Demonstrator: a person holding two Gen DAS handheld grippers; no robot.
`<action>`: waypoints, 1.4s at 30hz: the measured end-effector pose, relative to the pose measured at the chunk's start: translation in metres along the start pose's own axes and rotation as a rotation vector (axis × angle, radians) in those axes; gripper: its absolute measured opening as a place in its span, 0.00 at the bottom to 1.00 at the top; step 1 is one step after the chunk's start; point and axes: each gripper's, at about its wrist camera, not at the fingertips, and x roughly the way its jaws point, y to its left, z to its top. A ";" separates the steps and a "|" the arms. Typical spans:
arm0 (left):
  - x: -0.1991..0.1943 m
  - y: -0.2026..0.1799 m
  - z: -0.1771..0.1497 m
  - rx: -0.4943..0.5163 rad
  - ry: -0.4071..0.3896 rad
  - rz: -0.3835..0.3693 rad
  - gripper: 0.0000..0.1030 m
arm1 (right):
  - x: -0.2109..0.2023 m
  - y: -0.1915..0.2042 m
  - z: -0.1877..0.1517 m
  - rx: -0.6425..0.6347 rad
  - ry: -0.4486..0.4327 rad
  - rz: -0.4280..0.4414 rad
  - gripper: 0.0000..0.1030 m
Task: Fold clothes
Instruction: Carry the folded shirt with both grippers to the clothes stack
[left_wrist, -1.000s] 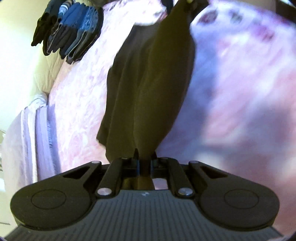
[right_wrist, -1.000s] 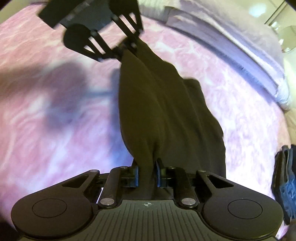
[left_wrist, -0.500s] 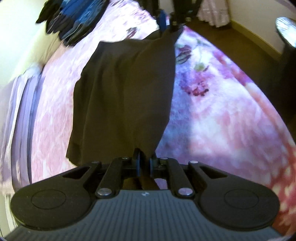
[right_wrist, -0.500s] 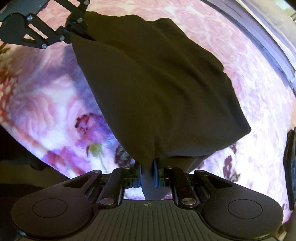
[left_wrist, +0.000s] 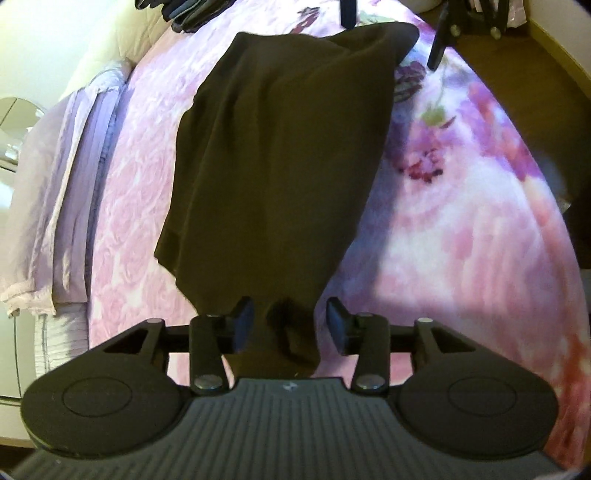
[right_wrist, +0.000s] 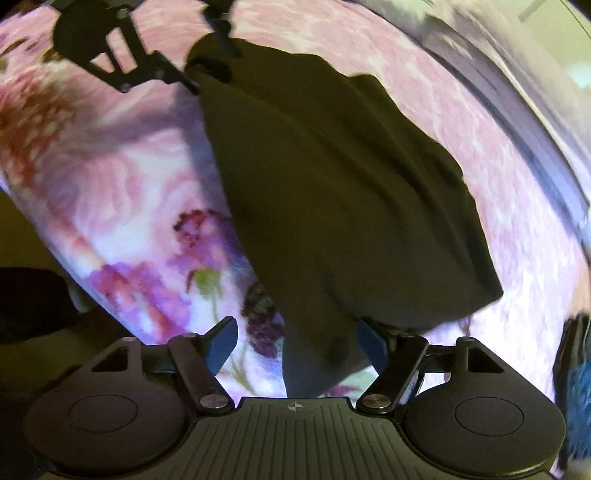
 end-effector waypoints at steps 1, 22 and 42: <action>0.001 -0.003 0.003 0.014 -0.003 0.005 0.47 | 0.002 0.002 0.001 -0.010 -0.012 -0.001 0.72; 0.043 -0.008 0.014 0.076 -0.102 0.021 0.40 | 0.039 0.008 0.024 0.008 0.005 -0.105 0.76; 0.045 -0.001 0.013 0.036 -0.124 -0.002 0.41 | 0.047 0.002 0.036 0.038 0.028 -0.157 0.95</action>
